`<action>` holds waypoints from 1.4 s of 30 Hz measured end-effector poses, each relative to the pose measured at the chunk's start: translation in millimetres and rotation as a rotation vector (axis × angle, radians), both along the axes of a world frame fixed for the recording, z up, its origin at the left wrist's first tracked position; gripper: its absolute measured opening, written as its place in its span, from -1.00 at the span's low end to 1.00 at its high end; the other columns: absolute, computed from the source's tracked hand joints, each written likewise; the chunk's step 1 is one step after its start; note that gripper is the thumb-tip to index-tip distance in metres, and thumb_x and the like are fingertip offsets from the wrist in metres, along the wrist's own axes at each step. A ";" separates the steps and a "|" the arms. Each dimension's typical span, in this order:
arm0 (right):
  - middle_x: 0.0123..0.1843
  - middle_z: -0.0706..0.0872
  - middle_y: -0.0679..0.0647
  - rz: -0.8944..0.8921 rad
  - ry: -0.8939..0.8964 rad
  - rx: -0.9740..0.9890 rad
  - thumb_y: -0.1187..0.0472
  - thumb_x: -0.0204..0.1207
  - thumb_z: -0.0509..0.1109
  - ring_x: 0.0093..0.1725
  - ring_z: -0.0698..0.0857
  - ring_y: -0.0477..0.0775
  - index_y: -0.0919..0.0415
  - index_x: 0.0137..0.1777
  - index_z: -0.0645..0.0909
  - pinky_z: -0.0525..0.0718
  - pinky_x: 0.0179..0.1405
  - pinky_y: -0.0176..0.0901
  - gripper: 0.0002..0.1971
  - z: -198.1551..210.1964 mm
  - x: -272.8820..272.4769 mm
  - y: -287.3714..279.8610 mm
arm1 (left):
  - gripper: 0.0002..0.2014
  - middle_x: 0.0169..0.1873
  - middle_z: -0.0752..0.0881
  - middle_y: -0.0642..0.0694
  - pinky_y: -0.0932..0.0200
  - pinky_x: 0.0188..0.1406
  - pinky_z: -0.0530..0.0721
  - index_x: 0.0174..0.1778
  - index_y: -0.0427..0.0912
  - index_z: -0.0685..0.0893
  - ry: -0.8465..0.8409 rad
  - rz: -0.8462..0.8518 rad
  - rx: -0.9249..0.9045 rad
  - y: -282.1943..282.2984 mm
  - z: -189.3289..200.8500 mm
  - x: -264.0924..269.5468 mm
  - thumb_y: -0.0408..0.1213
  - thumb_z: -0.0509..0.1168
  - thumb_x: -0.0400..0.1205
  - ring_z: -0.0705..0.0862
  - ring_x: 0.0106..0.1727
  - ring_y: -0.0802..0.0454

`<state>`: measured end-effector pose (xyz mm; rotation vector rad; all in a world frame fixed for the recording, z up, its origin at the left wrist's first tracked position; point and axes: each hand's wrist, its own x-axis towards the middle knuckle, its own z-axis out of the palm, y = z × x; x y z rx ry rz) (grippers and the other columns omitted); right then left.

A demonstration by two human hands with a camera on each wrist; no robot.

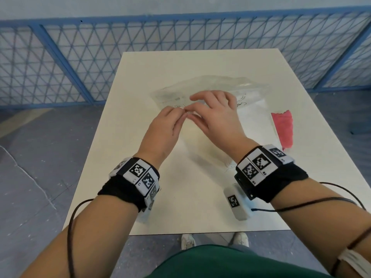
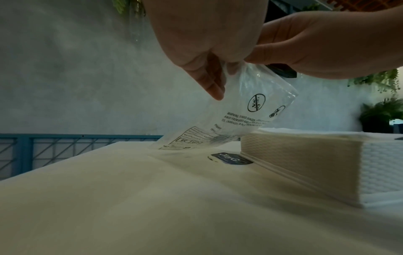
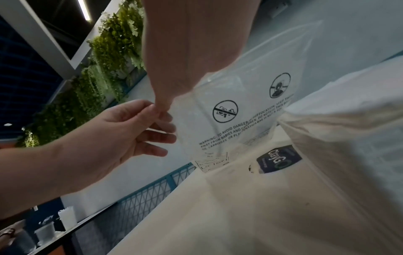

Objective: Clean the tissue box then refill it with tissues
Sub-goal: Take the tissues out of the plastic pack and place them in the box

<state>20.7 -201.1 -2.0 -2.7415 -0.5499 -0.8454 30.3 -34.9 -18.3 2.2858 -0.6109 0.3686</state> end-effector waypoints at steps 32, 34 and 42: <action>0.52 0.35 -0.04 0.090 0.634 0.848 0.33 0.40 0.55 0.46 0.47 -0.01 0.12 0.59 0.18 0.52 0.34 -0.38 -0.17 5.0 24.2 -23.3 | -0.75 -0.52 0.66 0.04 -0.09 -0.17 0.73 -0.12 0.01 0.34 0.024 0.298 -0.718 80.8 14.4 -9.0 -0.25 -0.16 0.81 0.76 -0.37 -0.07; 0.26 0.60 -0.04 0.084 0.671 0.898 0.21 0.53 0.44 0.24 0.63 0.09 0.10 0.44 0.45 0.65 0.31 -0.07 -0.52 3.4 24.9 -16.1 | -0.83 -0.40 0.66 0.05 -0.13 -0.12 0.73 -0.04 0.00 0.34 0.027 0.287 -0.758 80.3 14.7 -7.1 -0.21 -0.11 0.80 0.78 -0.29 -0.04; -0.35 0.68 0.08 -0.082 0.624 1.091 0.17 0.70 0.20 -0.46 0.67 -0.24 0.23 0.00 0.40 0.61 -0.28 -0.51 -0.87 -7.7 18.7 0.6 | -0.81 0.02 0.67 0.22 0.48 0.15 0.57 0.18 -0.01 0.58 0.387 0.268 -0.484 61.0 -12.0 -10.0 -0.20 0.33 0.66 0.62 -0.01 0.57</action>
